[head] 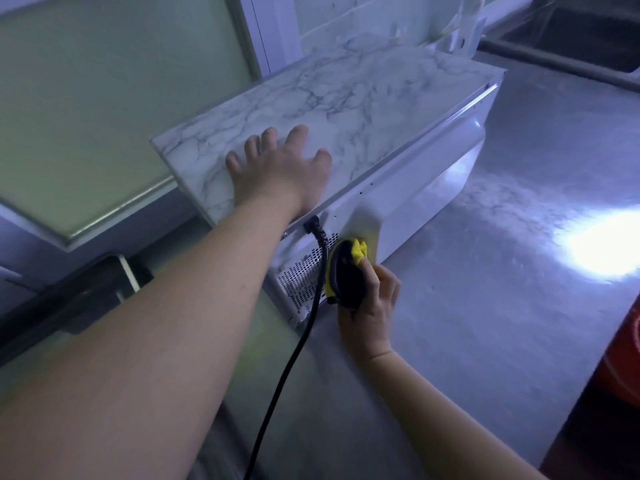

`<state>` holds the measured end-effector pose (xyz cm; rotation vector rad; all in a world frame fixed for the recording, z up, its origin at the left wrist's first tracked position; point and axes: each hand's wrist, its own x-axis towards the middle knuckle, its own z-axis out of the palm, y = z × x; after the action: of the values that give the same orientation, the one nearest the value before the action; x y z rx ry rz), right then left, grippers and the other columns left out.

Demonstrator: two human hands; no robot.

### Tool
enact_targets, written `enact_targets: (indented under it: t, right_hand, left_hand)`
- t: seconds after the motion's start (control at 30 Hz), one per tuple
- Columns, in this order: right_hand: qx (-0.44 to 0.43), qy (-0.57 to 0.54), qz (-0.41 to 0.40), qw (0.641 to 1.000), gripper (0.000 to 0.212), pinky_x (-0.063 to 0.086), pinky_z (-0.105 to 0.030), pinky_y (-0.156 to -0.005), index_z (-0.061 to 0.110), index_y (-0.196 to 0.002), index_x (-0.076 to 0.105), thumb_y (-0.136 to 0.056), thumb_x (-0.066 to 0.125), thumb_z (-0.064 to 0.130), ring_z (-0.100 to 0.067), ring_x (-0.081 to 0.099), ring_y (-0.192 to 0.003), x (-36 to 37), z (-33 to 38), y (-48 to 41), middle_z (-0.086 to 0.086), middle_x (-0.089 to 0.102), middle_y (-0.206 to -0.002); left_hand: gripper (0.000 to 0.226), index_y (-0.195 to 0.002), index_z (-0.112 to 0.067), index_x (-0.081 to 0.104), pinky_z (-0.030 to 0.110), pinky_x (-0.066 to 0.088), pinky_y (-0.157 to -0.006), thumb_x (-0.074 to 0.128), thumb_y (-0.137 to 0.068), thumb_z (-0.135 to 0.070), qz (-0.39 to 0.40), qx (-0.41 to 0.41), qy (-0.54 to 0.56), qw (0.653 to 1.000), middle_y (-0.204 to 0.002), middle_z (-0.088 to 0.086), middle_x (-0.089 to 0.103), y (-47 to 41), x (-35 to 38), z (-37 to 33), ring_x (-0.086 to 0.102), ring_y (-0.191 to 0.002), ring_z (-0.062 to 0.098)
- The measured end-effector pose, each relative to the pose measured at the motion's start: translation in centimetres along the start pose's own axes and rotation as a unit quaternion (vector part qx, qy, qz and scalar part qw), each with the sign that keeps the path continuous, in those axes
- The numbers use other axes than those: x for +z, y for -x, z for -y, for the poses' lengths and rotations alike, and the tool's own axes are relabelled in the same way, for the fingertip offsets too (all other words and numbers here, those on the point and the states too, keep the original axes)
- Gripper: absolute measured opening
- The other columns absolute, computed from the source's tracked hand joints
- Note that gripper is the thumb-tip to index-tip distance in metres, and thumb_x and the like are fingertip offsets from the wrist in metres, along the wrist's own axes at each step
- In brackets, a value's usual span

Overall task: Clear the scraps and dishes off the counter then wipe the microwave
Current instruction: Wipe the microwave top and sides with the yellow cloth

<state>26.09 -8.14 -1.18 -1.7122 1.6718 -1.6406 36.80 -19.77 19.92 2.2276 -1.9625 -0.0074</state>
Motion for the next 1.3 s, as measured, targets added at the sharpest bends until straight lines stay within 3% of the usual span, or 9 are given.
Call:
enact_targets:
  t: [0.07, 0.17, 0.27, 0.33, 0.57, 0.83, 0.97, 1.13, 1.3]
  right_hand:
    - [0.046, 0.016, 0.051, 0.997, 0.097, 0.038, -0.034, -0.097, 0.041, -0.14, 0.034, -0.063, 0.071, -0.004, -0.029, 0.044, -0.108, -0.3, -1.1, 0.8, 0.0, 0.043, -0.123]
    - [0.183, -0.067, 0.129, 0.972, 0.073, 0.045, -0.031, -0.089, 0.04, -0.129, 0.05, -0.064, 0.066, 0.012, -0.019, 0.052, -0.106, -1.6, -1.9, 0.9, 0.007, 0.056, -0.117]
    - [0.439, -0.2, 0.095, 0.871, 0.038, 0.058, -0.044, -0.074, 0.033, -0.101, 0.07, -0.064, 0.069, 0.024, -0.023, 0.068, -0.083, -4.7, -3.3, 1.9, -0.003, 0.074, -0.092]
    - [0.51, -0.198, 0.061, 0.835, 0.029, 0.06, -0.045, -0.071, 0.027, -0.097, 0.072, -0.068, 0.074, 0.025, -0.023, 0.07, -0.079, -7.3, -4.6, 1.3, -0.008, 0.075, -0.089]
    - [0.446, -0.206, -0.06, 0.869, 0.038, 0.058, -0.027, -0.062, 0.038, -0.108, 0.055, -0.087, 0.062, 0.007, 0.0, 0.066, -0.072, -10.9, -9.4, -13.4, 0.018, 0.066, -0.091]
    - [0.587, -0.332, -0.046, 0.737, 0.05, 0.057, -0.039, -0.067, 0.03, -0.123, 0.06, -0.091, 0.042, -0.004, -0.026, 0.063, -0.072, -5.5, -10.0, -16.8, -0.003, 0.069, -0.099]
    - [0.605, -0.312, 0.005, 0.732, 0.047, 0.057, -0.052, -0.086, 0.023, -0.118, 0.065, -0.088, 0.042, -0.003, -0.033, 0.064, -0.09, -3.2, -7.3, -12.0, -0.012, 0.069, -0.108]
    - [0.625, -0.337, 0.091, 0.698, 0.04, 0.048, -0.037, -0.061, 0.012, -0.105, 0.066, -0.085, 0.04, -0.01, -0.029, 0.057, -0.066, -2.1, -2.1, -6.4, -0.016, 0.063, -0.078]
    - [0.606, -0.373, 0.232, 0.663, 0.041, 0.054, -0.036, -0.058, 0.016, -0.085, 0.072, -0.084, 0.046, -0.015, -0.026, 0.063, -0.057, -3.4, 3.4, -2.5, -0.008, 0.067, -0.07]
  left_hand:
    - [0.057, -0.143, -0.042, 0.035, 0.053, 0.015, -0.111, 0.027, -0.089, -0.059, -0.001, 0.0, 0.0, 1.0, -0.155, 0.004, 0.033, 0.0, 0.0, 0.0, 0.026, -0.141, 0.026]
    - [0.057, -0.144, -0.043, 0.034, 0.052, 0.015, -0.112, 0.027, -0.09, -0.06, -0.001, -0.001, -0.001, 1.0, -0.155, 0.003, 0.032, 0.1, -0.1, -0.1, 0.026, -0.141, 0.026]
    - [0.056, -0.145, -0.044, 0.033, 0.052, 0.013, -0.114, 0.027, -0.091, -0.06, 0.002, -0.006, 0.002, 1.0, -0.158, 0.002, 0.029, 0.1, -0.1, -0.1, 0.023, -0.143, 0.024]
    - [0.056, -0.145, -0.045, 0.032, 0.051, 0.012, -0.115, 0.028, -0.091, -0.06, 0.002, -0.006, 0.002, 1.0, -0.159, 0.002, 0.028, 0.1, -0.1, 0.0, 0.022, -0.144, 0.023]
    - [0.061, -0.146, -0.048, 0.031, 0.05, 0.011, -0.117, 0.027, -0.088, -0.065, -0.003, -0.012, 0.001, 1.0, -0.161, -0.001, 0.026, 0.2, -0.1, 0.3, 0.02, -0.146, 0.02]
    - [0.068, -0.147, -0.047, 0.031, 0.05, 0.01, -0.118, 0.024, -0.083, -0.068, -0.003, -0.023, 0.009, 1.0, -0.161, -0.004, 0.026, 0.4, -0.3, 0.1, 0.02, -0.147, 0.019]
    - [0.069, -0.147, -0.048, 0.032, 0.049, 0.01, -0.118, 0.025, -0.082, -0.069, -0.002, -0.028, 0.012, 1.0, -0.161, -0.004, 0.027, 0.4, -0.4, 0.1, 0.02, -0.147, 0.019]
    - [0.069, -0.147, -0.049, 0.033, 0.049, 0.009, -0.119, 0.026, -0.081, -0.07, -0.001, -0.032, 0.017, 0.999, -0.161, -0.005, 0.027, 0.5, -0.4, 0.0, 0.02, -0.147, 0.019]
    - [0.064, -0.148, -0.047, 0.032, 0.048, 0.01, -0.119, 0.031, -0.087, -0.068, -0.001, -0.032, 0.017, 0.999, -0.161, -0.005, 0.026, 0.5, -0.5, 0.1, 0.02, -0.148, 0.02]
